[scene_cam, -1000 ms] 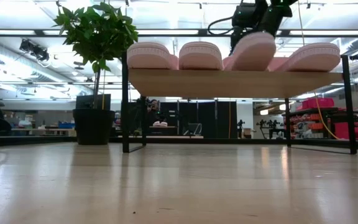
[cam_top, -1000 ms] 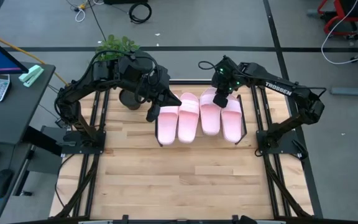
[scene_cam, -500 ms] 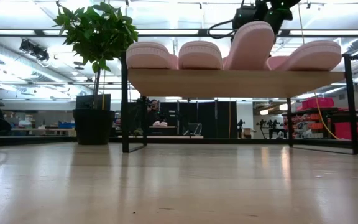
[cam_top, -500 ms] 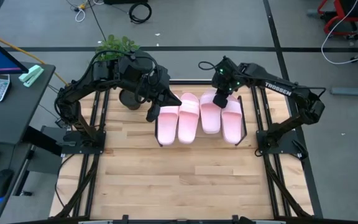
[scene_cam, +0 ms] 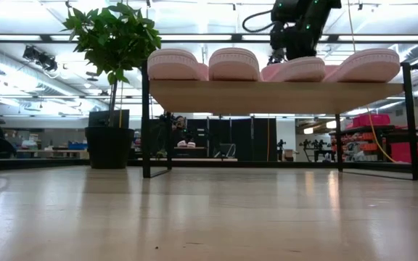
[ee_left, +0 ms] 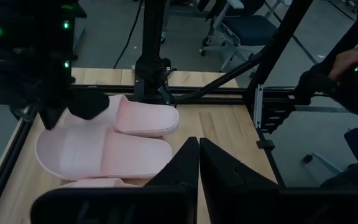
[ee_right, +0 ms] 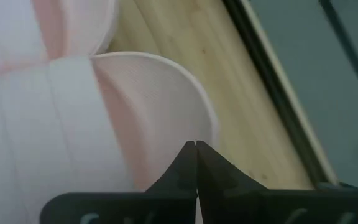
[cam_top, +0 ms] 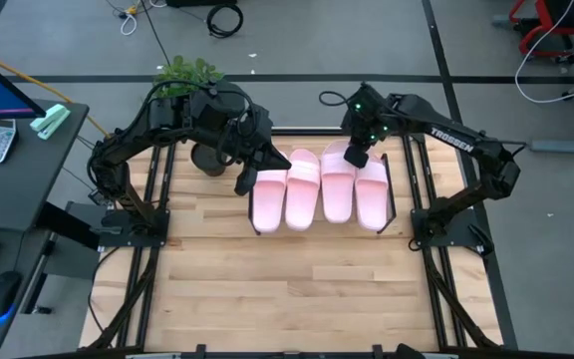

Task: Pick and place slides into the shelf
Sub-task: Put the pink slide on the shelf

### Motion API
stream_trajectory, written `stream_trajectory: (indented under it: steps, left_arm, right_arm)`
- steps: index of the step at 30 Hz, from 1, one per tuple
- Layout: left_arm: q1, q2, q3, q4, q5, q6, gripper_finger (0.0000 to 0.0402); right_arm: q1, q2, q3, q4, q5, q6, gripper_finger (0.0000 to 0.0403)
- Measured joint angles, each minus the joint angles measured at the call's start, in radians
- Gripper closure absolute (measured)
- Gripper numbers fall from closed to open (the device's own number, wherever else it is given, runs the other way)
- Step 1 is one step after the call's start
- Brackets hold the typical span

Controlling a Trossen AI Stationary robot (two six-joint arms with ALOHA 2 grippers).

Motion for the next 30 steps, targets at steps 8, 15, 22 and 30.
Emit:
stream_trajectory:
  steps: [8,15,22,30]
  left_arm:
    - [0.0,0.0,0.0,0.0,0.0,0.0,0.0389]
    - [0.0,0.0,0.0,0.037,0.0,0.007,0.0382]
    - [0.0,0.0,0.0,0.061,0.0,0.001,0.0379]
    - [0.0,0.0,0.0,0.059,0.0,0.0,0.0386]
  right_arm:
    - [-0.018,-0.081,0.066,-0.155,0.001,0.003,0.0403]
    - [0.01,-0.16,-0.038,-0.124,-0.085,0.075,0.0403]
    - [0.06,-0.145,-0.12,-0.014,-0.111,0.116,0.0403]
    - [0.084,-0.091,-0.125,0.025,-0.137,0.132,0.0403]
